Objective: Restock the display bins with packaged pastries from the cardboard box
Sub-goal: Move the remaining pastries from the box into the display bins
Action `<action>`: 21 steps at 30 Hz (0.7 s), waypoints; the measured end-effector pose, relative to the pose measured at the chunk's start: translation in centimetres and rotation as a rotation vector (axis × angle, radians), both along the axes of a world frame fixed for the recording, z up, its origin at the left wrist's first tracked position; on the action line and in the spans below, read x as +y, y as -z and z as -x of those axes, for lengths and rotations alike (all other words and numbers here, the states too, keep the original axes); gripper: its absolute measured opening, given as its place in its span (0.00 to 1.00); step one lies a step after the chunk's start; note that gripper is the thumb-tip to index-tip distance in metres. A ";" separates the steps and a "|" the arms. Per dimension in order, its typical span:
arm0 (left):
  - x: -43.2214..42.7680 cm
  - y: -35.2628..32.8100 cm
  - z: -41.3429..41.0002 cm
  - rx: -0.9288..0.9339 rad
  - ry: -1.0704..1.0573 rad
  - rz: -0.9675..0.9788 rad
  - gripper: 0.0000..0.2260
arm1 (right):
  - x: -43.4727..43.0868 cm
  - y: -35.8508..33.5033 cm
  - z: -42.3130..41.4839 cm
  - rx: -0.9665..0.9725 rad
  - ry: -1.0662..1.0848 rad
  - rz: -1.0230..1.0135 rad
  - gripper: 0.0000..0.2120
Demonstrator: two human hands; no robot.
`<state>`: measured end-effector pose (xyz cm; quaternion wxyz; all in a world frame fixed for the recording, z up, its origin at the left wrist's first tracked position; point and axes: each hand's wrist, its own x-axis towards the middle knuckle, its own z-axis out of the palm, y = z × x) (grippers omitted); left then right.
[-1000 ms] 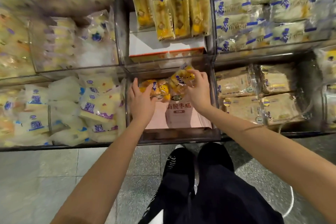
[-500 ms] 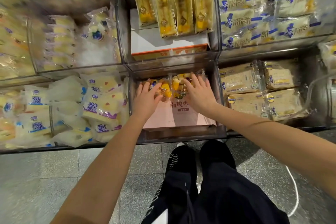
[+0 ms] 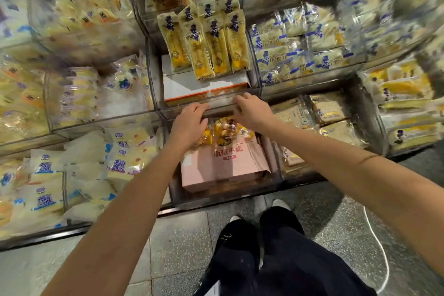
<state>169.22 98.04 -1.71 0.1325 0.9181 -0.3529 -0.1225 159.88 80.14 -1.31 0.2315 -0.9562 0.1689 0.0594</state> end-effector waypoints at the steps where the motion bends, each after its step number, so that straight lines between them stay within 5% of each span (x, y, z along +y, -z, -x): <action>1: -1.0 -1.0 -0.1 -0.014 0.019 0.004 0.22 | -0.8 -0.9 0.3 -0.031 0.033 0.021 0.17; 12: -20.1 -9.3 6.4 -0.062 0.479 0.075 0.25 | -15.0 -8.1 13.8 -0.111 0.394 0.115 0.28; 21: -38.6 -12.5 24.6 -0.147 0.897 0.102 0.25 | -26.2 -10.7 36.6 -0.049 0.822 0.172 0.32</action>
